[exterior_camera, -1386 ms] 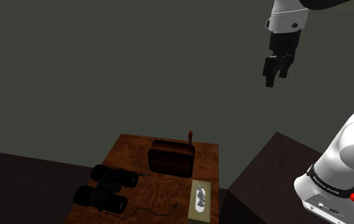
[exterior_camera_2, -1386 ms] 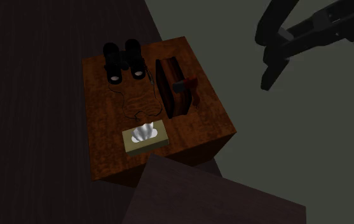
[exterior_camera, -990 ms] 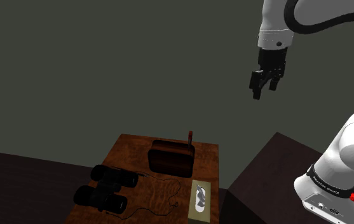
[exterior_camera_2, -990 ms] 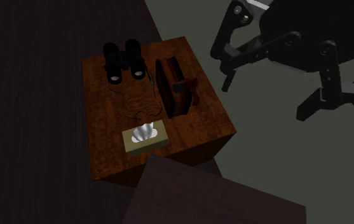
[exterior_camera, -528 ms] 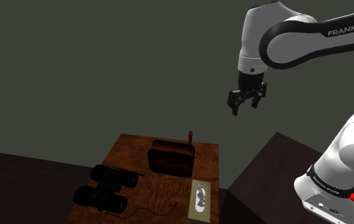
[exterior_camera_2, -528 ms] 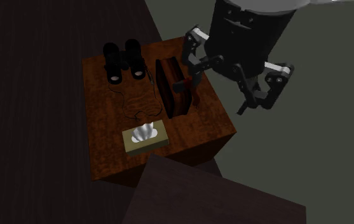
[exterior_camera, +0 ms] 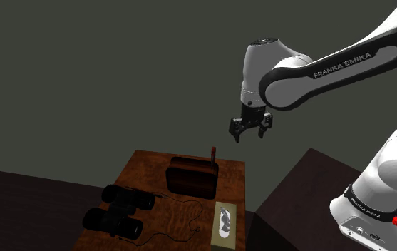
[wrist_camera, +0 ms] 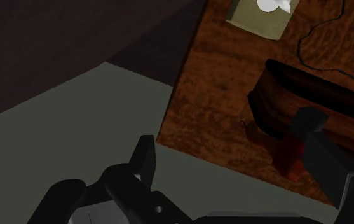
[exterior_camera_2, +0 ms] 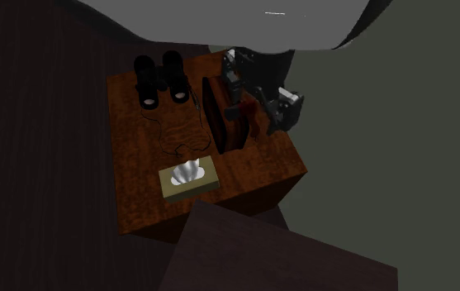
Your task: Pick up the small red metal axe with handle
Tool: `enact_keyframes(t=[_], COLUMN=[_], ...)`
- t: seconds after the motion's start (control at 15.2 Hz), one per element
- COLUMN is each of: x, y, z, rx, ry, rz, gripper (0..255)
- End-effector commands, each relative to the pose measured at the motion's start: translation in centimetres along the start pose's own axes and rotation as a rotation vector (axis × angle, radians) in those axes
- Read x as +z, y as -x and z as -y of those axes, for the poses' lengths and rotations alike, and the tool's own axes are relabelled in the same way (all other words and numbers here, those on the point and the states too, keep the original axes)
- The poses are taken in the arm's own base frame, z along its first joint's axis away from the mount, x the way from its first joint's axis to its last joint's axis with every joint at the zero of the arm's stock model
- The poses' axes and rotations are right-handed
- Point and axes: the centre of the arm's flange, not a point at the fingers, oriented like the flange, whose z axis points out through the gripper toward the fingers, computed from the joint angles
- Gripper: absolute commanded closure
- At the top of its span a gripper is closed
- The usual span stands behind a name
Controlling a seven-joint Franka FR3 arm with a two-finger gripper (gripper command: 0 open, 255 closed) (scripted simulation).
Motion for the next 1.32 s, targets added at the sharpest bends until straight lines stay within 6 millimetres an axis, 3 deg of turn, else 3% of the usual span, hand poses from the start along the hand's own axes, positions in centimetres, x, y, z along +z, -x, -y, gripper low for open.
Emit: enact_keyframes(t=[0.0, 0.86, 1.25], x=[1.8, 13.1, 16.3], y=[-0.8, -7.4, -7.4], z=[1.5, 11.2, 11.2], rx=[0.052, 0.361, 0.361], ry=[-0.009, -0.042, -0.042], rz=[-0.015, -0.104, -0.104], gripper=[0, 0, 0])
